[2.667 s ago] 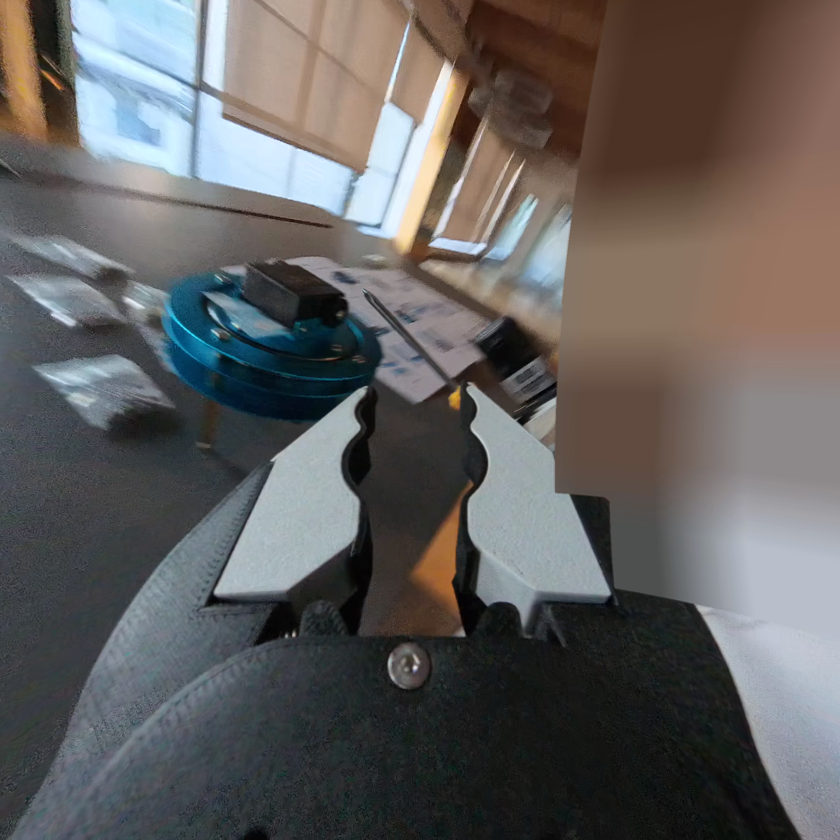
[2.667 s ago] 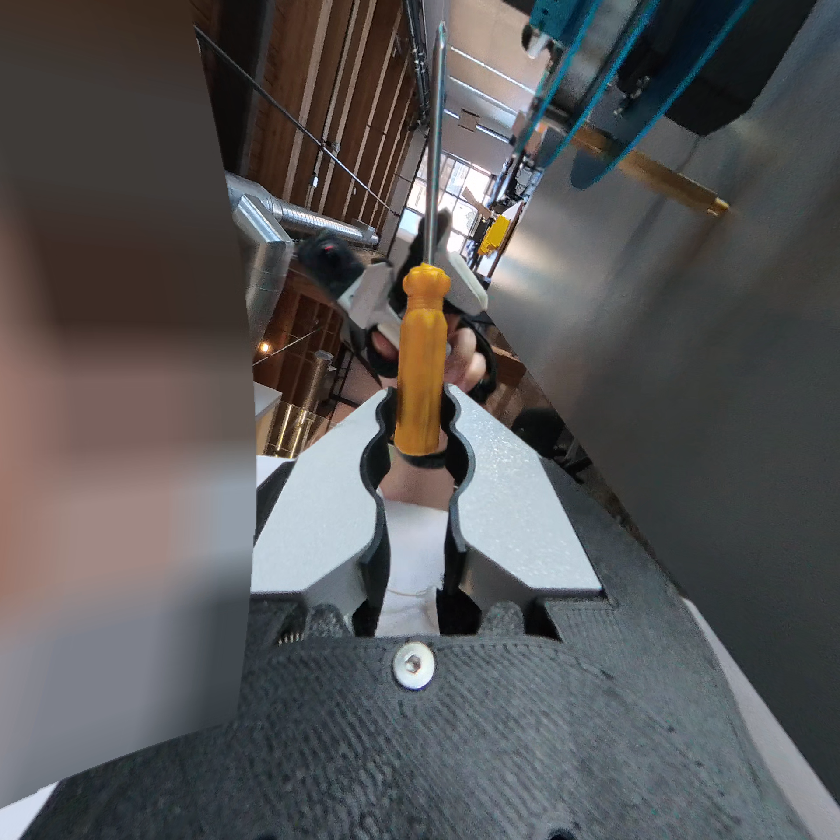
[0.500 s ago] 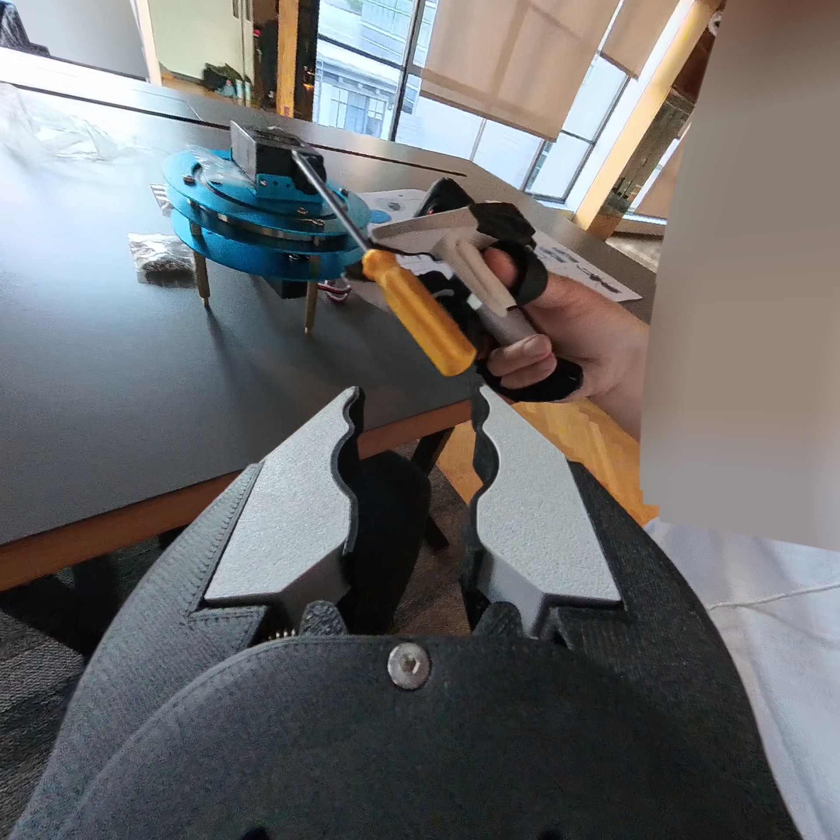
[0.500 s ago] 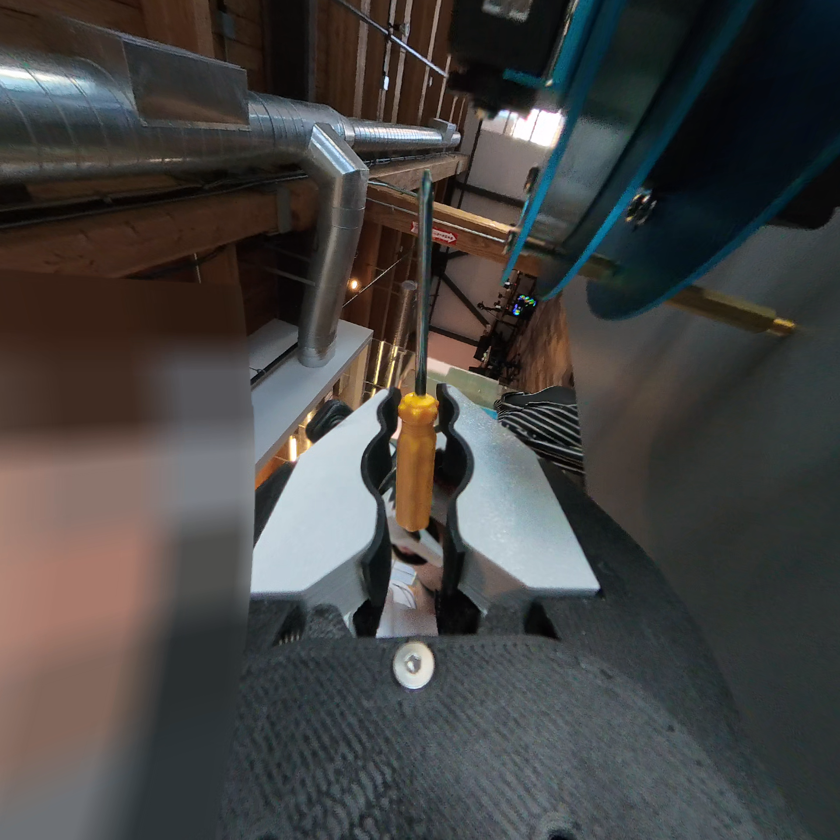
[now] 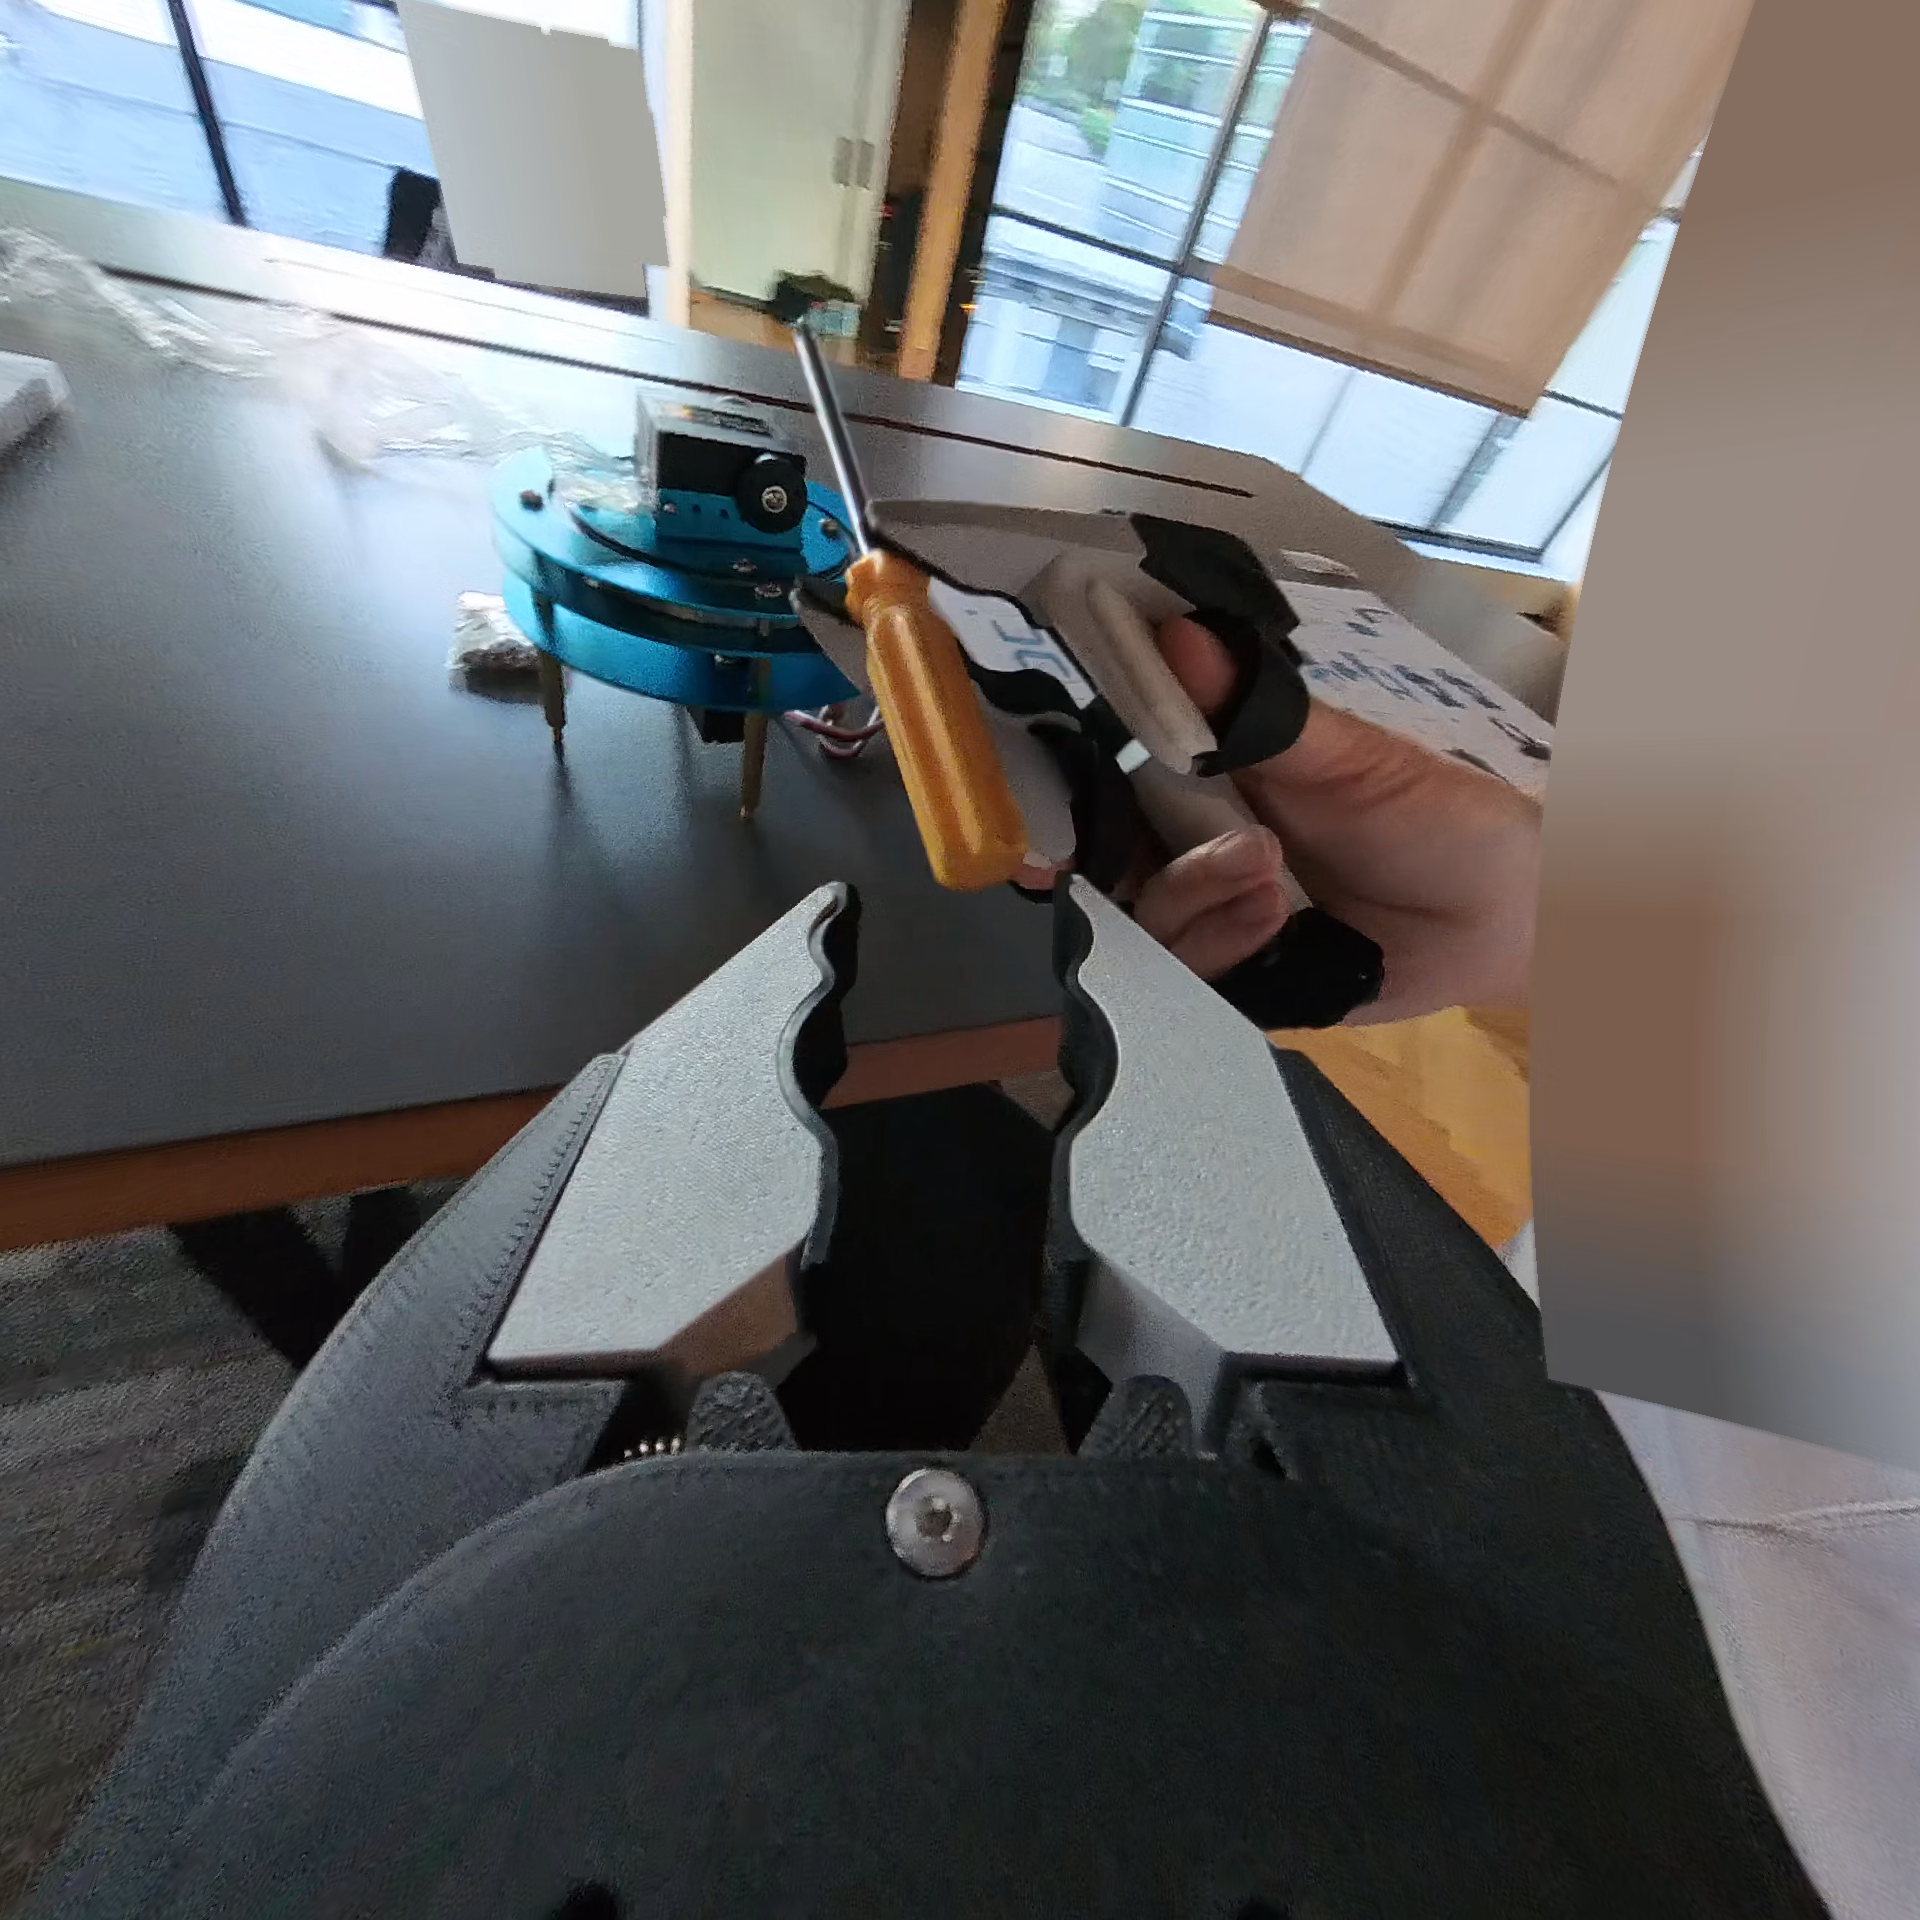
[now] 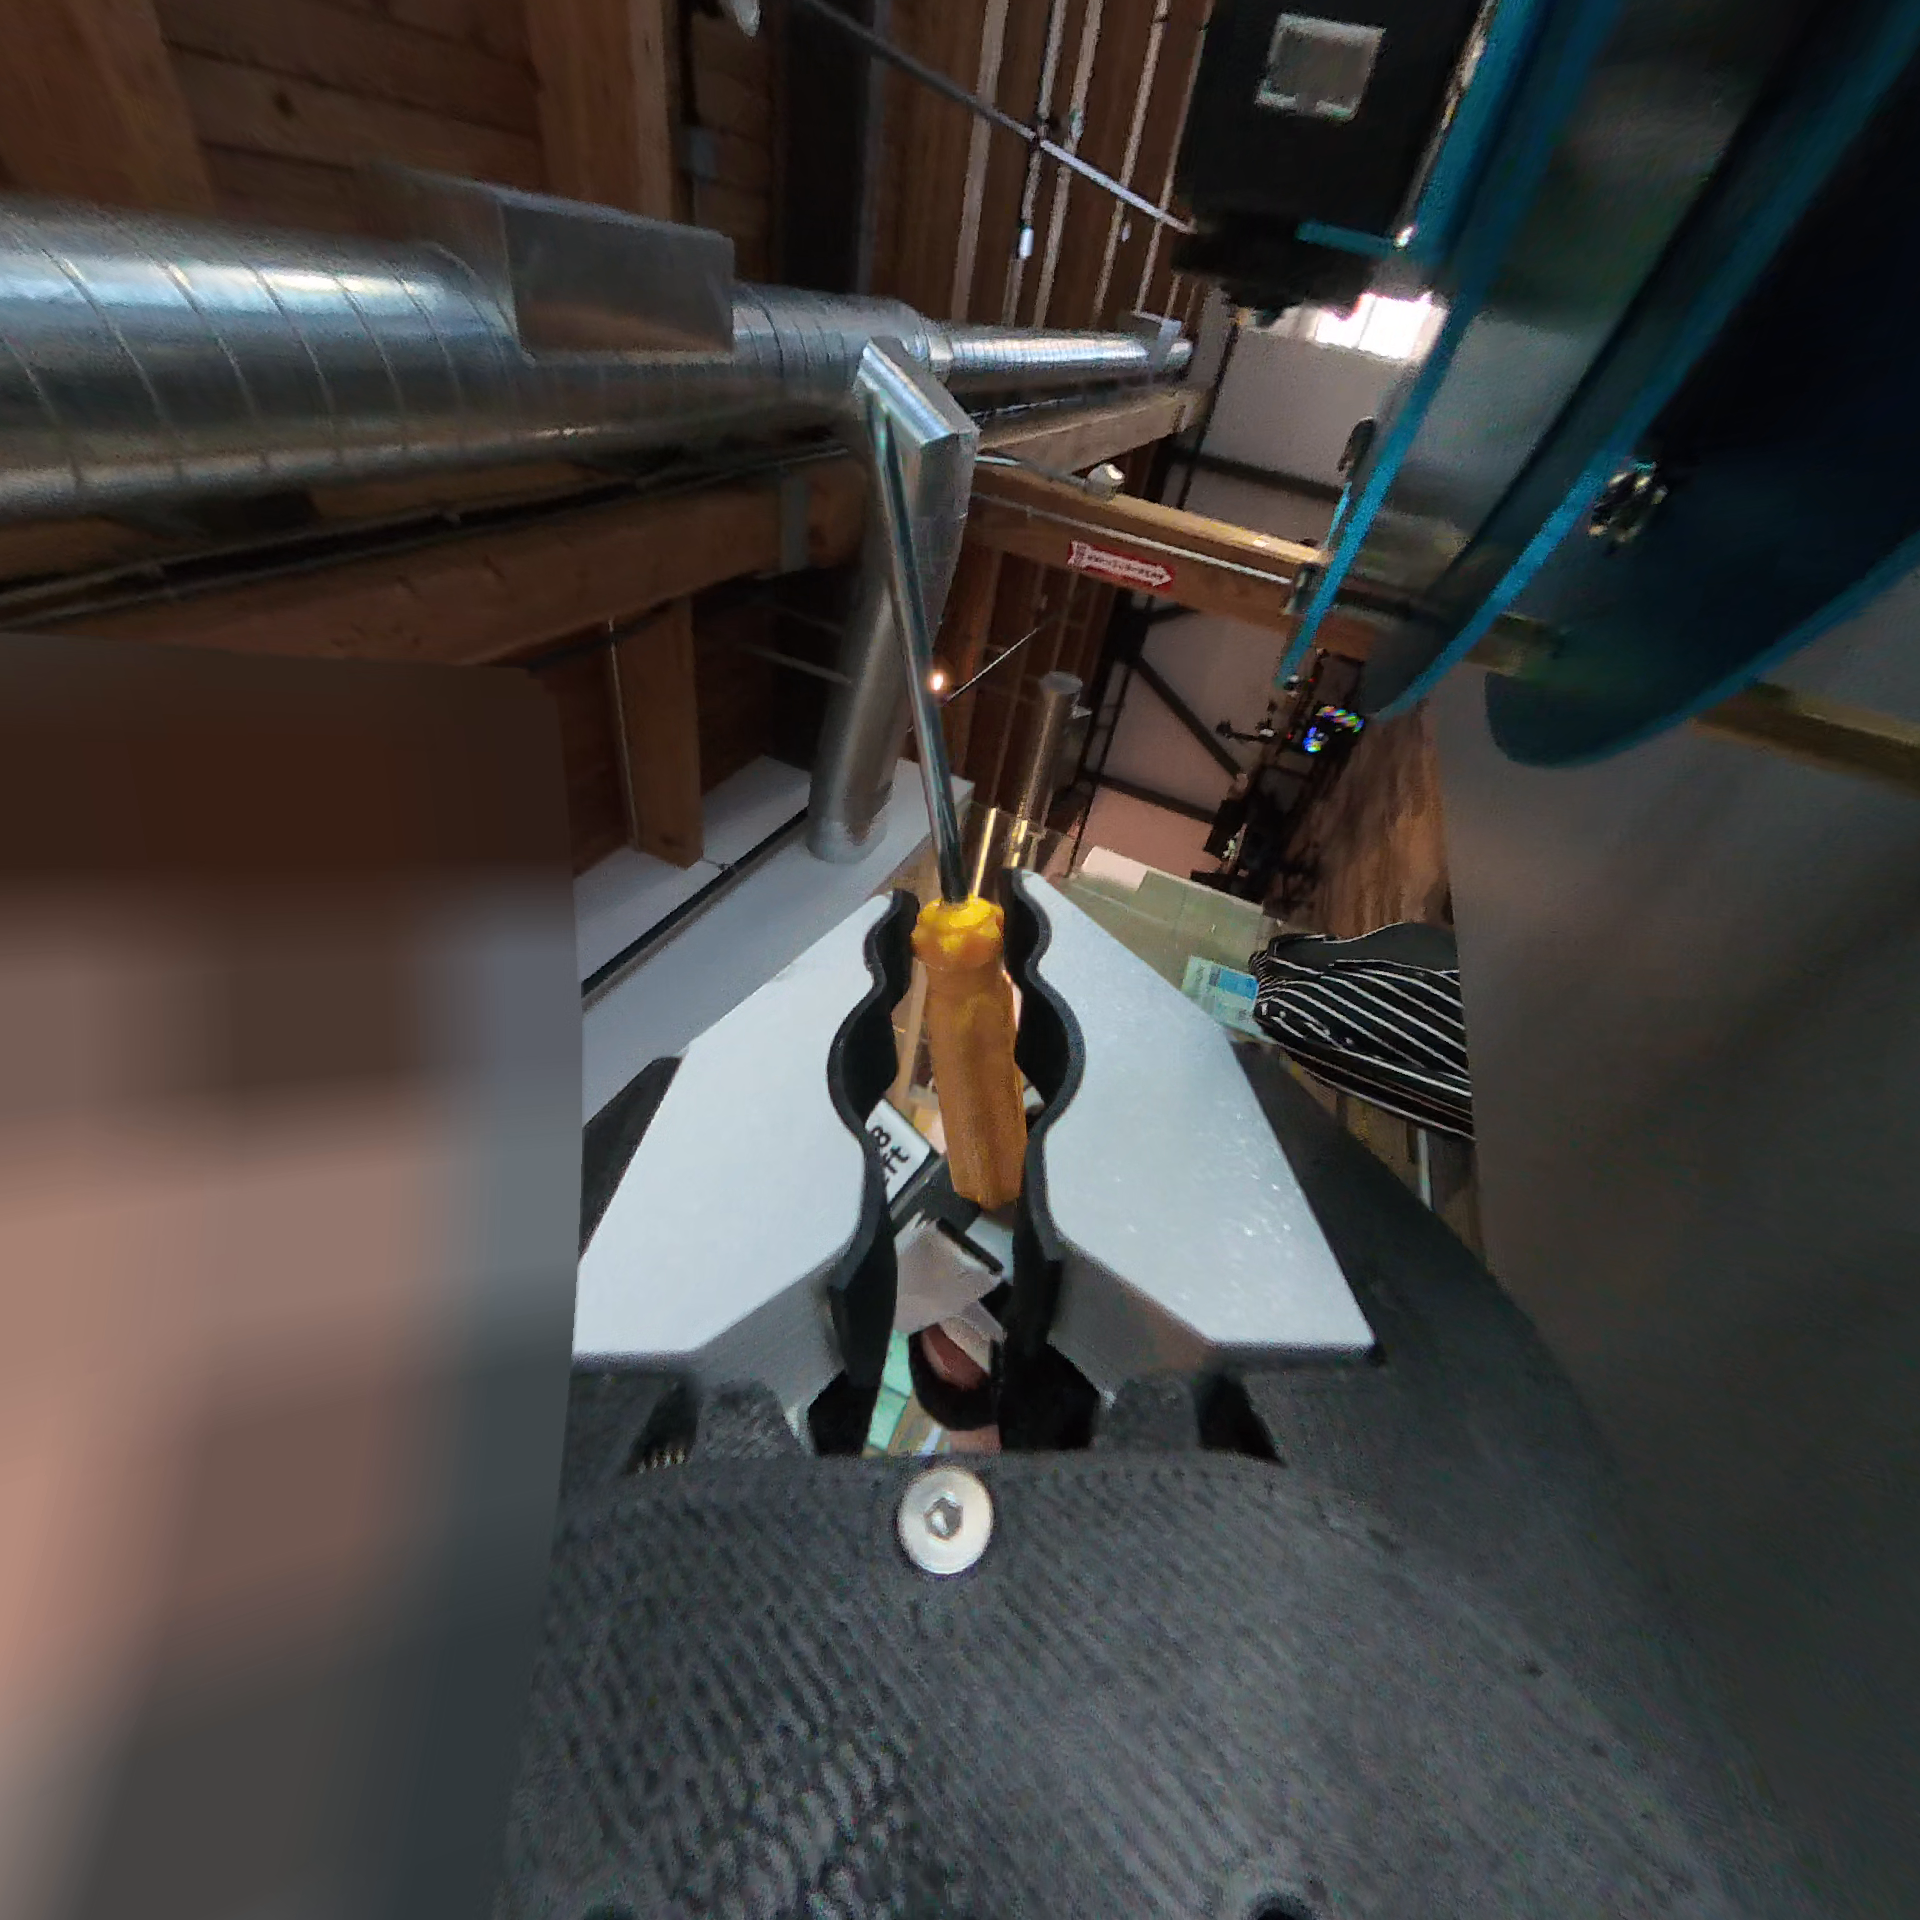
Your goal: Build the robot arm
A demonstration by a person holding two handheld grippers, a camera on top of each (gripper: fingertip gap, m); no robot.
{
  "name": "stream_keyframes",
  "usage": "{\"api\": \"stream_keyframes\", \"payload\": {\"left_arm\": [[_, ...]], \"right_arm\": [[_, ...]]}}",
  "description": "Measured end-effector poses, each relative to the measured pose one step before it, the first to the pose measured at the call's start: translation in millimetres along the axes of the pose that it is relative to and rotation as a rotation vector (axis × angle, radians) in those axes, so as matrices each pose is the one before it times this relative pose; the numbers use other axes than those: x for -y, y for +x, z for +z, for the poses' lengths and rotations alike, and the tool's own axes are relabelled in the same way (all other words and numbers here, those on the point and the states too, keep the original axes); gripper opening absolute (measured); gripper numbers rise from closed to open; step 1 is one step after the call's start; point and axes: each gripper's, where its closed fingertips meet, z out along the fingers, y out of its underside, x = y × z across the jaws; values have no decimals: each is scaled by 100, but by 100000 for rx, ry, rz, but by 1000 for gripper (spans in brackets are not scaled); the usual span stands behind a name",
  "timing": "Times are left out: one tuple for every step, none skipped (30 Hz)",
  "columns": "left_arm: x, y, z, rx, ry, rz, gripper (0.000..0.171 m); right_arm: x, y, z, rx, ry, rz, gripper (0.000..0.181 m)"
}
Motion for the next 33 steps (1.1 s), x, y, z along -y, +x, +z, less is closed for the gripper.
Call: {"api": "stream_keyframes", "payload": {"left_arm": [[-176,295,112,3999,-178,-970,36],[-118,133,15,4236,214,-130,33],[-23,-174,-59,5292,901,1432,29],[-66,-222,-17,4543,13,2020,29],[-154,-154,66,3090,-1248,1670,29],[-125,-233,94,2729,-1005,1631,29],[-180,-330,106,2493,-933,1652,29],[-181,-349,102,1899,-823,1498,30],[-86,-204,79,463,47,704,30],[2,-36,47,-1049,744,389,30],[-4,-92,21,-1223,523,490,29],[-26,-134,28,-1140,312,767,29],[-135,82,103,-2618,-586,803,24],[-354,192,212,-3680,-2011,110,19],[-408,52,254,-3016,-2247,-990,19],[-225,-37,190,-2479,-843,-1435,19],[55,26,78,-2556,916,-1719,19],[181,-42,23,-1976,1373,-1512,20],[181,-108,39,-1501,1058,-955,19],[136,-124,102,-1334,512,-844,19],[49,-55,157,-1599,-120,-1230,19],[-30,55,182,-1829,-843,-1845,21],[-114,-72,179,-317,-1326,-1318,28],[-213,-232,182,1456,-1701,681,33],[-119,-195,136,2061,-1036,2547,33],[6,-220,98,2741,-320,3146,31],[65,-163,57,2525,-178,2801,27],[83,-33,37,1507,-116,2193,19],[96,-18,38,1107,-158,1484,16],[48,-11,58,612,-502,558,16],[-81,-6,70,-22,-1098,-852,16],[-116,-29,78,-474,-949,-1844,16],[-60,-33,38,-750,-358,-2190,16]], "right_arm": [[29,-109,-180,916,-584,-247,16],[80,57,-100,-260,-306,-1627,16],[46,97,13,-402,-820,-1486,16],[102,48,128,-119,-465,-930,16],[30,8,197,-204,-504,1568,16],[-185,-42,245,95,-1606,2117,16],[-236,162,202,-1185,-1807,-361,16],[-143,360,71,-2733,-275,-1895,16],[-250,467,11,-3142,-10,-2068,15],[-470,489,50,-2821,-1262,-535,16],[-371,453,29,-2320,-436,490,16],[-348,527,42,-2426,-614,1136,16],[-214,481,68,-2041,-475,1039,16],[75,315,35,-1264,904,322,16],[147,203,55,-811,1057,325,16],[76,149,92,-1083,624,-23,16],[116,-12,94,-447,900,-849,16],[72,-53,97,-382,342,-460,16],[182,-103,33,10,718,827,16],[227,44,-29,-828,615,324,15],[305,13,-91,-463,1043,173,16],[286,-42,-122,-124,1241,450,15],[268,-104,-115,339,1322,1344,16],[242,-149,-103,733,1629,2117,16],[129,40,-51,-355,867,464,15],[185,173,-68,-1241,960,-953,15],[284,178,-97,-996,1545,181,15],[263,104,-63,-124,1253,1915,15],[211,104,-77,-320,979,2093,15],[130,158,-49,-771,621,1068,15],[39,144,12,-791,-243,171,15],[5,132,49,-971,-851,-191,15],[-31,55,76,-552,-1033,104,16]]}}
